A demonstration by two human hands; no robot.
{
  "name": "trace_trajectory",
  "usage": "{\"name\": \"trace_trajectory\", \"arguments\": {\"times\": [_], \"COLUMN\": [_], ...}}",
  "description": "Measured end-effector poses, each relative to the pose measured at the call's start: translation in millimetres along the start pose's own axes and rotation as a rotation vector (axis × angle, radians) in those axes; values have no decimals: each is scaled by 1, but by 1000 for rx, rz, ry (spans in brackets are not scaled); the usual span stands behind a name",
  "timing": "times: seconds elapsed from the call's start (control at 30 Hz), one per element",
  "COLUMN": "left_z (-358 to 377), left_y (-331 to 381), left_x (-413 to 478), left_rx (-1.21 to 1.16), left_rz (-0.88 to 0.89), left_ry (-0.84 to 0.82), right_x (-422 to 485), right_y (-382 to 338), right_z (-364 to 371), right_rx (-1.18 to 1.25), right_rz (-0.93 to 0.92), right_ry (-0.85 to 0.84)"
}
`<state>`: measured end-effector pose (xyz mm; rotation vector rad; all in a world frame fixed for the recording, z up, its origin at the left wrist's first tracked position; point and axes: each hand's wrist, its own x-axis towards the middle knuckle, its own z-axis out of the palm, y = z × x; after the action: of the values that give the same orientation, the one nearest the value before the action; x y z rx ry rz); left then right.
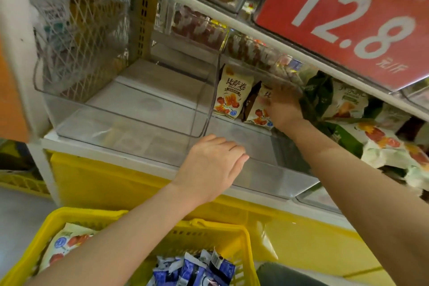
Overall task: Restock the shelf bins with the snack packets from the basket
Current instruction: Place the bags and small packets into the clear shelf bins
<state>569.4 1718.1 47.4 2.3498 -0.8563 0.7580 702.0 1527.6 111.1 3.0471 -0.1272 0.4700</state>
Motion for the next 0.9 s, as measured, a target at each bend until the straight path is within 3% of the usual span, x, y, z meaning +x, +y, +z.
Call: {"name": "trace_trajectory", "arguments": {"times": [0.2,0.4,0.53,0.63,0.77,0.9], "left_z": [-7,-26,-60,-79,-82,-83], "left_y": [6,17,23,18,-10,-50], "left_x": [0,-15,-59,-109,-181,-247], "left_rx": [67,50,-60,34,131,206], "left_rz": [-34,-79,-142,-191,-418,-824], "left_ry": [-128,-216,-128,41,67,-120], "right_x": [-105,-192,-235,-265,-287,-311], "right_y": [-4,3,-2,-17,-57,-109], "right_z": [-25,-33,-35,-29,-3,39], "right_rx": [304,164,238,354,465,534], "right_rz": [-71,-270,-297,-334,-351,-373], "right_ry": [-36,-155,-78,-4,-30,-230]}}
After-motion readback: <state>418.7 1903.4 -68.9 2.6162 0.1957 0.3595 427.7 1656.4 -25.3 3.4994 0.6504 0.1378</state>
